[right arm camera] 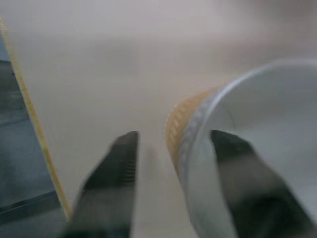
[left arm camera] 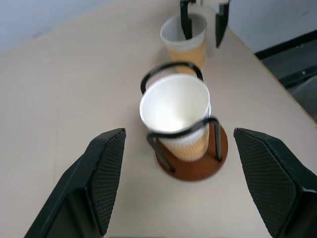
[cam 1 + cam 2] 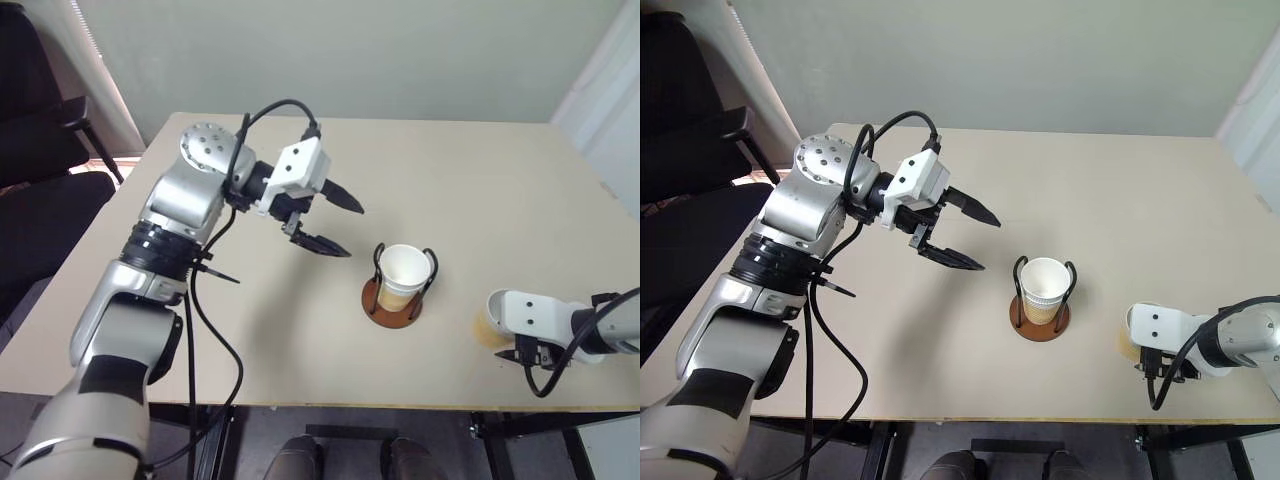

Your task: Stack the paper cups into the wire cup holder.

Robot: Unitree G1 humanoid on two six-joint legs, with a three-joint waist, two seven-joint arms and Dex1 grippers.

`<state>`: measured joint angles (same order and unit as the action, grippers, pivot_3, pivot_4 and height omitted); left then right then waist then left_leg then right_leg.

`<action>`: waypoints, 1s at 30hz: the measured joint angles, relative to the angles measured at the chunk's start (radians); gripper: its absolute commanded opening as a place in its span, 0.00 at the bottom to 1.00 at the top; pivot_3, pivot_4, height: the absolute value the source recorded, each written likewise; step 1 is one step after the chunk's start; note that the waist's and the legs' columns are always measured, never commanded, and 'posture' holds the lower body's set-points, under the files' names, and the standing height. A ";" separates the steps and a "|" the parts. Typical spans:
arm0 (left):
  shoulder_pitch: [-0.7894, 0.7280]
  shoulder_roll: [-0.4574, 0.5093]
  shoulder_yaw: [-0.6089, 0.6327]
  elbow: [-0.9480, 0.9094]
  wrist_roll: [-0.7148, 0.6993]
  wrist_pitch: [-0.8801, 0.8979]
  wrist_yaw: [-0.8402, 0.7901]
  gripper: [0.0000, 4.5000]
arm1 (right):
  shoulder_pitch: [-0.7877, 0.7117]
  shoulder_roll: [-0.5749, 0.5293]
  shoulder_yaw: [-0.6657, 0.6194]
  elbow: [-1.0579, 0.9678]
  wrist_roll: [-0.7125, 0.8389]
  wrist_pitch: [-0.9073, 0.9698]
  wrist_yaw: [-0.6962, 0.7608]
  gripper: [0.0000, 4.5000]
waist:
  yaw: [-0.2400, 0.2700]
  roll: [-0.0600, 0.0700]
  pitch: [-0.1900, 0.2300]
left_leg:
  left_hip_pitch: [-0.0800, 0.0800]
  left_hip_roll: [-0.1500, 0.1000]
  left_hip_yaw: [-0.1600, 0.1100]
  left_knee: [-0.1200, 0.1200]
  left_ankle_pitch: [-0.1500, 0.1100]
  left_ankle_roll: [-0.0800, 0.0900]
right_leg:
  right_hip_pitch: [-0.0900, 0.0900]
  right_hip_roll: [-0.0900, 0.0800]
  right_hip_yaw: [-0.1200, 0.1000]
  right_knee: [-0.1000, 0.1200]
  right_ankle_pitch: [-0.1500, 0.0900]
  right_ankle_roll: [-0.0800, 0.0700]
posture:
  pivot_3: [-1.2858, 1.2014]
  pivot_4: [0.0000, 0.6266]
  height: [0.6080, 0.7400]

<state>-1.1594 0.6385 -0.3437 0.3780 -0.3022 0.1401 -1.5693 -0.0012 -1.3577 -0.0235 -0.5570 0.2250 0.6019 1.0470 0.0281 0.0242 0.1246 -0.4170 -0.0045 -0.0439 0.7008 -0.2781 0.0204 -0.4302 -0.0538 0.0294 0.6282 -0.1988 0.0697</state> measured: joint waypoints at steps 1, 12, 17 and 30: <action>0.005 0.004 0.001 0.000 0.008 -0.001 -0.001 0.83 | -0.004 0.000 0.000 0.000 -0.004 -0.004 0.006 0.23 | 0.000 0.000 0.000 | 0.000 0.000 0.000 0.000 0.000 0.000 | 0.000 0.000 0.000 0.000 0.000 0.000 | 0.52 0.24 1.00; 0.071 0.068 0.012 -0.026 0.046 -0.024 -0.010 0.83 | 0.027 -0.007 -0.096 0.021 -0.009 -0.039 0.105 0.01 | -0.001 0.000 0.000 | 0.000 0.000 0.000 0.000 0.000 0.000 | 0.000 0.000 0.000 -0.001 0.000 0.000 | 0.52 0.24 1.00; 0.089 0.124 -0.013 -0.057 0.017 -0.025 -0.010 0.83 | -0.161 -0.065 -0.187 0.049 0.102 -0.003 0.210 0.01 | -0.005 0.000 0.000 | 0.000 0.000 0.000 -0.001 0.000 0.000 | -0.001 0.000 0.001 -0.001 0.000 -0.002 | 0.52 0.24 1.00; 0.093 0.109 -0.036 -0.075 -0.014 -0.027 -0.011 0.83 | -1.082 0.111 0.286 0.103 0.194 0.116 0.428 0.01 | -0.014 -0.003 -0.001 | -0.002 0.001 -0.004 -0.003 0.000 -0.001 | -0.005 0.001 -0.002 0.000 -0.002 -0.006 | 0.52 0.24 1.00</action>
<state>-1.0665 0.7472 -0.3800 0.3034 -0.3161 0.1133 -1.5807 -1.0832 -1.2470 0.2624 -0.4540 0.4188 0.7184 1.4748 0.0137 0.0215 0.1239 -0.4192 -0.0040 -0.0480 0.6983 -0.2776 0.0191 -0.4349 -0.0527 0.0278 0.6286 -0.2009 0.0638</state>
